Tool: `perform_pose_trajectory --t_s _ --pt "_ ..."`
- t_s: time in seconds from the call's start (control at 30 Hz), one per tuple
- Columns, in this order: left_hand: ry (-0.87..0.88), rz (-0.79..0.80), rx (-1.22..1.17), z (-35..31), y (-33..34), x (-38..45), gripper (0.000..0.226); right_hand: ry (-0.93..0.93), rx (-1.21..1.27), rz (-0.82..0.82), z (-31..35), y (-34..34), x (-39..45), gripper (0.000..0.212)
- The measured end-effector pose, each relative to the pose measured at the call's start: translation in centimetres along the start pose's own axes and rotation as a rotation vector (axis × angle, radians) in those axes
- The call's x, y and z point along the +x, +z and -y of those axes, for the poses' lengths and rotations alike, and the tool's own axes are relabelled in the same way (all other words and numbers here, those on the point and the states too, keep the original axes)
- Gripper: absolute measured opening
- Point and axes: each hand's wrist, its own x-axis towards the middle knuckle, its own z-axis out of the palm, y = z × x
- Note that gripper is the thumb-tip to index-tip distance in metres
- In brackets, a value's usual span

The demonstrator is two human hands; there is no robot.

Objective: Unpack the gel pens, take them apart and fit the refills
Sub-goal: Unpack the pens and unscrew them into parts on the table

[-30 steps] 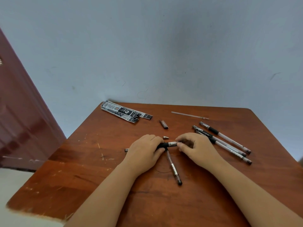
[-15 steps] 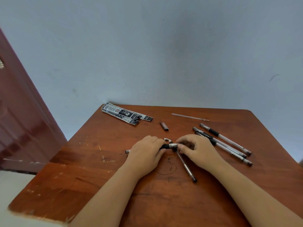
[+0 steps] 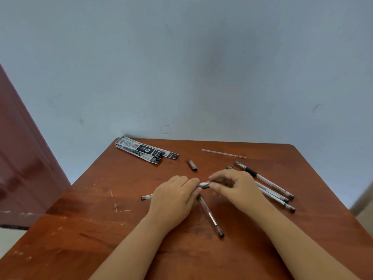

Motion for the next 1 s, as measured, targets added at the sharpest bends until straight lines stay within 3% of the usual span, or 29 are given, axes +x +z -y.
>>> perform_pose_trajectory --t_s 0.33,0.5,0.6,0.83,1.0 --pt "-0.03 0.043 -0.06 0.6 -0.4 -0.4 0.027 0.007 0.041 0.038 0.4 -0.2 -0.5 0.028" --pt "-0.224 -0.053 -0.155 1.1 -1.0 -0.4 0.035 0.03 0.048 -0.18 0.0 -1.0 -0.4 0.032" --pt "-0.362 -0.095 -0.168 1.7 -1.1 -0.4 0.025 0.097 0.022 -0.302 -0.3 -1.2 -0.1 0.031" --pt "-0.367 -0.107 -0.104 3.0 -0.6 -0.4 0.02 0.088 -0.377 -0.239 1.4 -1.2 3.4 0.007" --pt "-0.397 -0.095 -0.13 3.3 -0.5 -0.4 0.034 0.154 -0.603 -0.171 0.2 0.4 6.9 0.013"
